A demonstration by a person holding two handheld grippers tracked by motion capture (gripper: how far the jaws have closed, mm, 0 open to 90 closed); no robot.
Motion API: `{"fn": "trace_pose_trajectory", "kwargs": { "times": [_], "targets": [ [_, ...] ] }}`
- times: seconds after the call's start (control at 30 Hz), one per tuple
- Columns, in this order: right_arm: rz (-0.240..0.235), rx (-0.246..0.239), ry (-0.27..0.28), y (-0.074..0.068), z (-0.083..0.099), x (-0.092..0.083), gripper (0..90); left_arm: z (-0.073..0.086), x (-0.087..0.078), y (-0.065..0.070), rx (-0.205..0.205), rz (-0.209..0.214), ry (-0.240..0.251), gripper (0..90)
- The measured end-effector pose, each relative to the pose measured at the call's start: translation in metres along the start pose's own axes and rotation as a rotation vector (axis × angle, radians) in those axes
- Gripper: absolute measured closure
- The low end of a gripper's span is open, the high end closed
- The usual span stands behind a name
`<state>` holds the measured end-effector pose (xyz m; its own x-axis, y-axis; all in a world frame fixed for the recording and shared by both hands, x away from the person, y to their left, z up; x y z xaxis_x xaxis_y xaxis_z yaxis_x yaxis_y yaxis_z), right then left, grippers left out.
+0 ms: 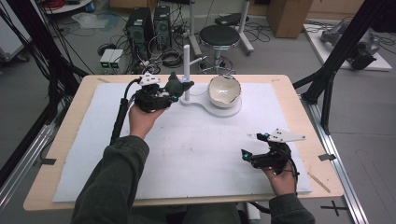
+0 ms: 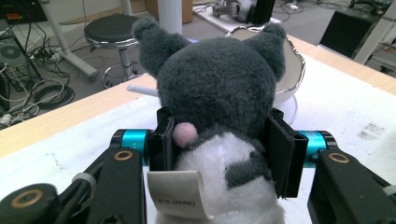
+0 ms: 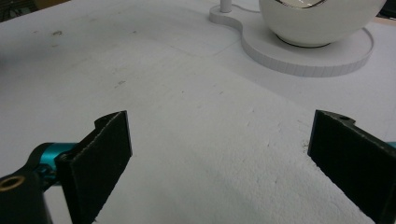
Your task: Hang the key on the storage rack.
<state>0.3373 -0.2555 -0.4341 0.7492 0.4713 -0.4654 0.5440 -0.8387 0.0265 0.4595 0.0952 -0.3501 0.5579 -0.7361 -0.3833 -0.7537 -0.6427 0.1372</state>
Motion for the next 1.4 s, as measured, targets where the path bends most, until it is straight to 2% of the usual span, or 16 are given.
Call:
{"fn": "trace_pose_trajectory", "kwargs": {
  "times": [0.5, 0.8, 1.4],
  "targets": [
    [-0.003, 0.002, 0.005, 0.0, 0.0, 0.0, 5.3, 0.008, 0.008, -0.004, -0.01, -0.033, -0.055, 50.1],
    [-0.005, 0.005, 0.008, 0.0, 0.0, -0.001, 5.4, 0.011, 0.011, -0.007, -0.024, -0.052, -0.069, 49.4],
    [-0.004, 0.001, 0.013, 0.0, 0.0, 0.0, 5.3, 0.014, 0.014, -0.009, -0.02, -0.06, -0.097, 47.4]
  ]
}}
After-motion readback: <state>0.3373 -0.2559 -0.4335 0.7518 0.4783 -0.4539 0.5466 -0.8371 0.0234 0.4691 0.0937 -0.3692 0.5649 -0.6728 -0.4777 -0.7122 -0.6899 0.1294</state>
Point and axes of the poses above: each handheld gripper's, and its own axes: x roughly forward along the jaws, z roughly out of its underside, y roughly to its right, the point moved 5 cm from there along x, roughly forward along the jaws, and after that the axes turned 13 degrees about z, right-handed, at the moved point
